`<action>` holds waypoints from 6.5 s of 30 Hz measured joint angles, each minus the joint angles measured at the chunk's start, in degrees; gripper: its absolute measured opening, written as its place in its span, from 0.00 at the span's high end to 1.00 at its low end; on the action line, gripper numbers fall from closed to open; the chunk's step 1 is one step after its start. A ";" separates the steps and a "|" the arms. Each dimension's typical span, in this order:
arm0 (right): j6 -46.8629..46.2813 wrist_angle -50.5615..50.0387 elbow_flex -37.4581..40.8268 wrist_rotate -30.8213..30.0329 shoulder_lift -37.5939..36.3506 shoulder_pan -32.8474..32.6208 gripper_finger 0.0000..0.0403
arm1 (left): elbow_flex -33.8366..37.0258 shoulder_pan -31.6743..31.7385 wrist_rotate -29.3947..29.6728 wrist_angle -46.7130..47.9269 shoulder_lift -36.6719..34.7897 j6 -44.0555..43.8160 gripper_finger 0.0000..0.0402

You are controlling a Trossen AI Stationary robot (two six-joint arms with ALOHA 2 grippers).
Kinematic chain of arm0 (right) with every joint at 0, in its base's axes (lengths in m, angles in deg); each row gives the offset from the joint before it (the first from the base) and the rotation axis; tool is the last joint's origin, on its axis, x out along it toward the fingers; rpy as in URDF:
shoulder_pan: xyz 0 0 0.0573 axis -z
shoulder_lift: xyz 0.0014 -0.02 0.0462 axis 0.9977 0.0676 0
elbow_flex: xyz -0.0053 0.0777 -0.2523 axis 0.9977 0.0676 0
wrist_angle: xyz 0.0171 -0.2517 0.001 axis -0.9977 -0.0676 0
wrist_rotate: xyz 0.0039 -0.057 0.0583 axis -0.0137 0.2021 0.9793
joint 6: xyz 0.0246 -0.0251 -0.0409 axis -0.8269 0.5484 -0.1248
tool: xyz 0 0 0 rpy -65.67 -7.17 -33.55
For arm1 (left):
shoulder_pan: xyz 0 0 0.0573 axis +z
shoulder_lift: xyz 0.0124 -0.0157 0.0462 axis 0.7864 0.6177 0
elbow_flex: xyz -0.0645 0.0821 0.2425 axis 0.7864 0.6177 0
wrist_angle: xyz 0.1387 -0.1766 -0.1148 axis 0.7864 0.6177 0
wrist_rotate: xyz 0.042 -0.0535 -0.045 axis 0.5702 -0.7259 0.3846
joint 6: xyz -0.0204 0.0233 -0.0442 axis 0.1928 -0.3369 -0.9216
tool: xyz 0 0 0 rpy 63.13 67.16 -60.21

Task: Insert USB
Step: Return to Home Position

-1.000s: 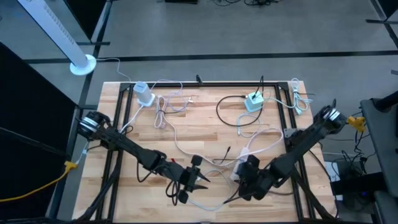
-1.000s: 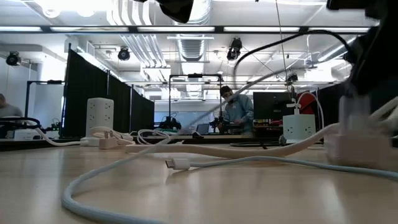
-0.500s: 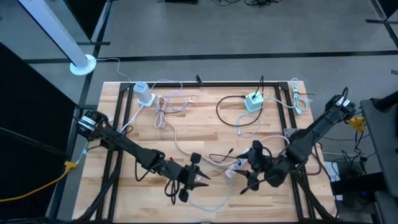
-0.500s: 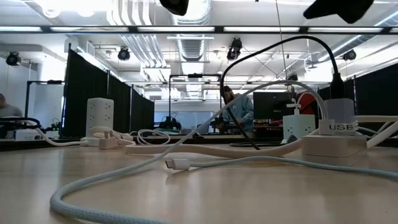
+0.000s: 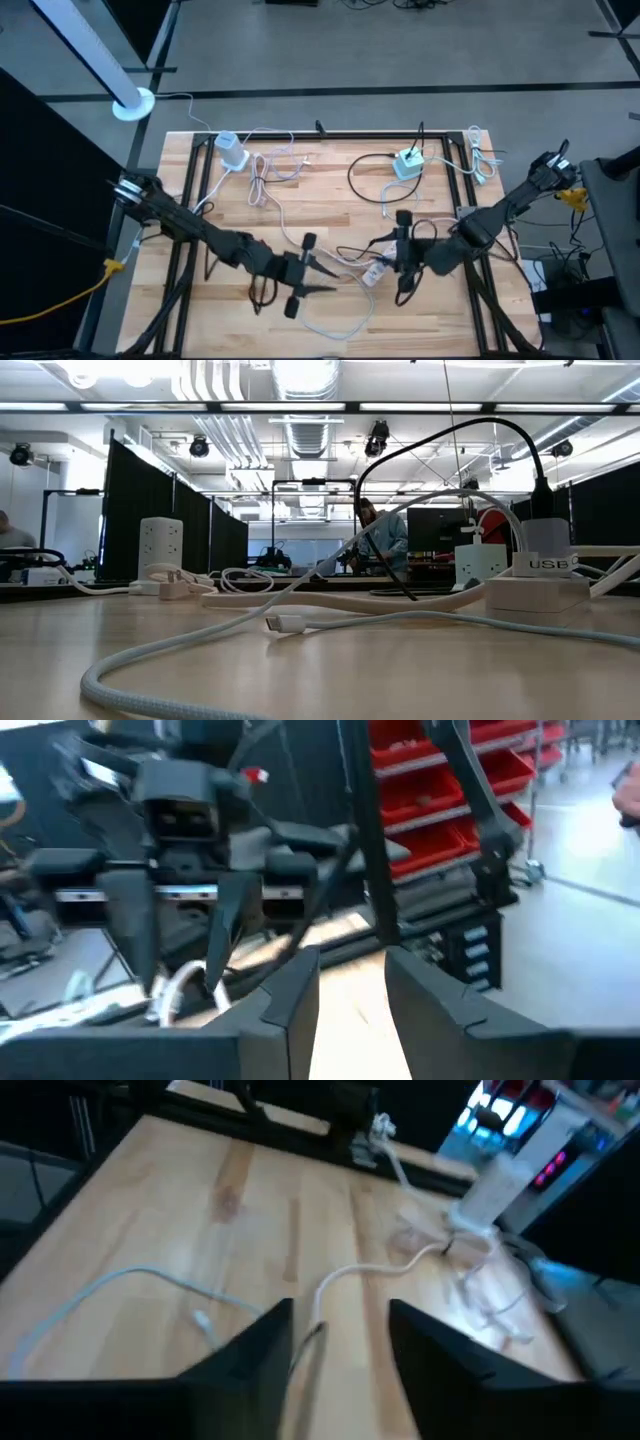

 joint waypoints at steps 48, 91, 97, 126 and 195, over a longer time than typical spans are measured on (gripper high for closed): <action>-2.62 20.98 52.30 32.33 -55.09 26.36 1.00 | 55.54 4.78 18.23 15.90 -87.89 -10.21 0.94; 2.04 21.90 52.29 27.97 -53.19 26.32 1.00 | 55.56 25.79 -8.05 25.81 -89.52 -11.17 0.94; 2.04 21.90 52.29 21.52 -53.28 26.32 1.00 | 55.56 29.62 -15.10 29.17 -89.66 -16.64 0.94; 2.04 21.89 52.29 21.58 -53.19 26.32 1.00 | 55.56 29.28 0.04 29.95 -86.16 -19.23 0.94; 2.04 29.15 52.25 23.03 -64.05 28.99 1.00 | 55.54 29.26 0.17 30.34 -80.74 -19.27 0.94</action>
